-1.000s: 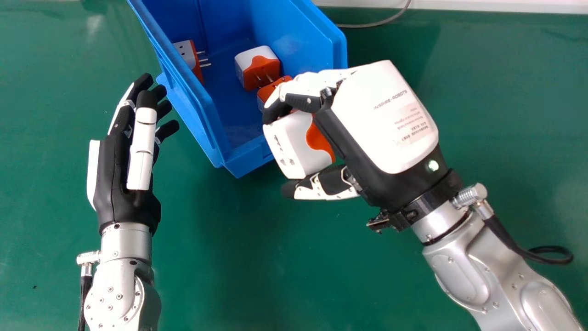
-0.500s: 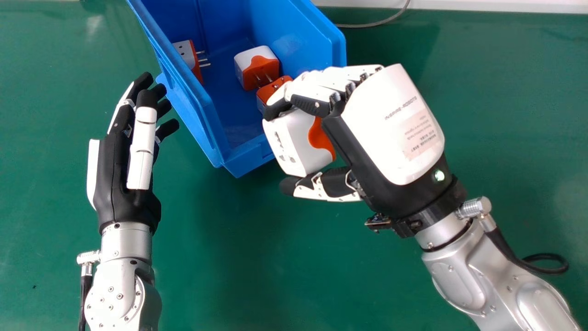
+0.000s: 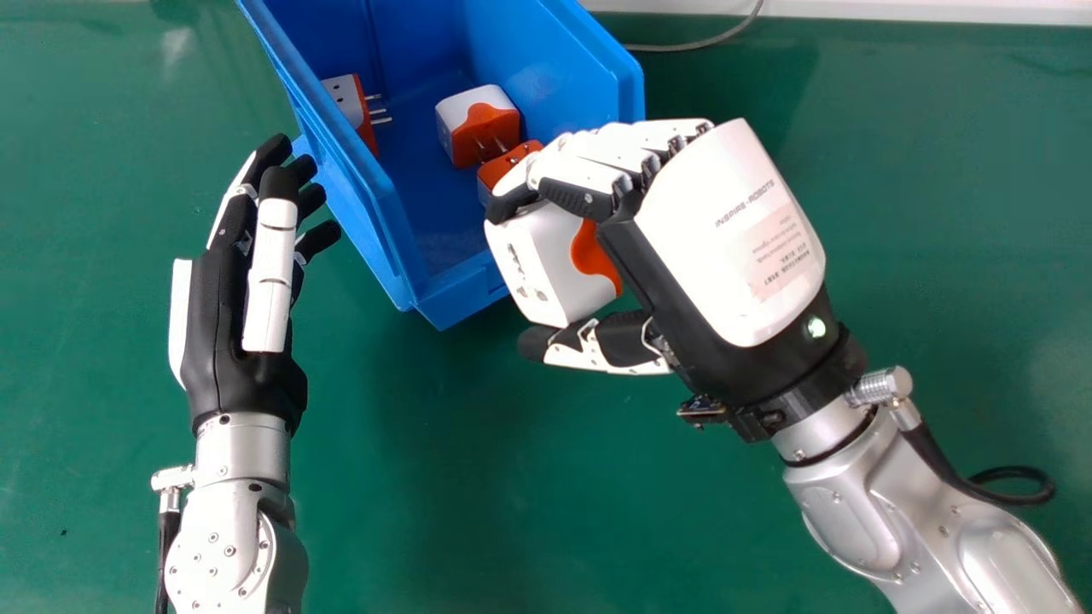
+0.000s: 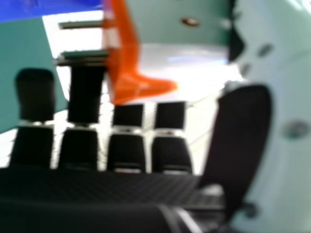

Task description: Pick all objects and put in blue box

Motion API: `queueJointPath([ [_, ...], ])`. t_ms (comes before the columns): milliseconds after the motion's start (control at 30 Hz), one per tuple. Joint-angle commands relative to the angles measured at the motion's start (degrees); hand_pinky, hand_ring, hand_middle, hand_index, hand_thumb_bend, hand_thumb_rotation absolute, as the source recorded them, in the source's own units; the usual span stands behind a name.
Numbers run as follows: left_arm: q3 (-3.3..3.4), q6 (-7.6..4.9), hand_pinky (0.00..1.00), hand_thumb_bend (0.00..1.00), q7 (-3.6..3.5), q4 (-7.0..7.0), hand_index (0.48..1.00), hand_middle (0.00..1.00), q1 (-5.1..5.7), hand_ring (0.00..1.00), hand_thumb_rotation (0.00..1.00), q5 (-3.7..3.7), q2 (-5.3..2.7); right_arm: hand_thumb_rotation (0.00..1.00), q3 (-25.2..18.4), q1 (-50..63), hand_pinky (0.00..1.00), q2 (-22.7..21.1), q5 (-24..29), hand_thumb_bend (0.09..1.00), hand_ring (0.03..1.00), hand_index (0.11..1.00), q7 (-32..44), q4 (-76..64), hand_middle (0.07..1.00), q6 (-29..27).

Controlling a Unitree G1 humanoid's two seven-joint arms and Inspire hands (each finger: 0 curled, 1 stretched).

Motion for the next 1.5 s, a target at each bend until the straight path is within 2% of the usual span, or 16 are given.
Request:
queueJointPath([
  [0,-0.48,-1.32,0.80,0.64,0.36,-1.79,0.863,0.86,0.59,0.86,0.79,0.69,-0.21,0.00,-0.7,-2.5,0.30,0.7,-0.2,0.494,0.450,0.503,-2.1,-0.3,0.524,0.2],
  [67,-0.51,-1.37,0.80,0.65,0.36,-1.89,0.861,0.86,0.75,0.85,0.78,0.89,-0.17,0.00,-0.6,-3.3,0.30,1.2,-0.3,0.494,0.450,0.505,-2.1,0.1,0.524,0.4],
  [200,-0.58,-0.69,0.80,0.65,0.05,-2.78,0.861,0.86,1.21,0.85,0.78,0.20,-0.32,0.00,-0.3,-5.3,0.30,1.9,-0.4,0.494,0.450,0.505,-2.5,1.6,0.524,0.4],
  [267,-0.70,-0.54,0.79,0.66,0.07,-3.21,0.858,0.86,1.46,0.85,0.77,0.29,-0.36,0.00,-0.1,-6.9,0.31,2.2,-0.6,0.495,0.452,0.502,-2.6,3.1,0.519,0.5],
  [433,-0.82,-0.44,0.79,0.67,0.31,-3.49,0.856,0.86,1.64,0.85,0.77,0.25,-0.72,0.00,0.1,-11.8,0.31,2.8,0.4,0.496,0.453,0.501,-2.8,8.1,0.519,0.0],
  [567,-0.93,-0.45,0.79,0.67,0.73,-3.51,0.856,0.86,1.77,0.85,0.77,0.75,-0.80,0.00,0.8,-15.2,0.31,3.3,-0.3,0.496,0.453,0.501,-2.7,12.3,0.519,0.8],
  [700,-0.98,-0.44,0.79,0.68,1.06,-3.40,0.854,0.86,1.71,0.85,0.76,0.84,-0.90,0.00,1.9,-18.7,0.32,3.9,-1.0,0.496,0.453,0.500,-5.2,17.6,0.516,0.7],
  [833,-1.08,-0.46,0.79,0.69,0.94,-3.10,0.851,0.86,1.57,0.85,0.76,0.89,-0.76,0.00,3.9,-23.7,0.32,3.8,-2.3,0.497,0.455,0.499,-7.8,24.6,0.518,0.3],
  [967,-1.17,-0.46,0.79,0.69,1.21,-2.94,0.851,0.86,1.43,0.85,0.76,1.01,-0.84,0.00,6.0,-28.8,0.32,4.0,-3.0,0.497,0.455,0.499,-9.4,32.0,0.518,0.0],
  [1100,-1.27,-0.61,0.79,0.69,1.11,-2.79,0.850,0.86,1.49,0.85,0.76,0.76,-0.91,0.00,8.7,-34.2,0.32,4.5,-3.7,0.497,0.457,0.496,-11.9,40.5,0.519,-0.9],
  [1467,-1.73,-0.21,0.78,0.70,1.47,-3.83,0.848,0.85,2.19,0.84,0.76,0.93,-1.34,0.00,14.5,-46.5,0.32,8.1,-4.1,0.496,0.454,0.497,-16.8,60.7,0.522,-1.0],
])
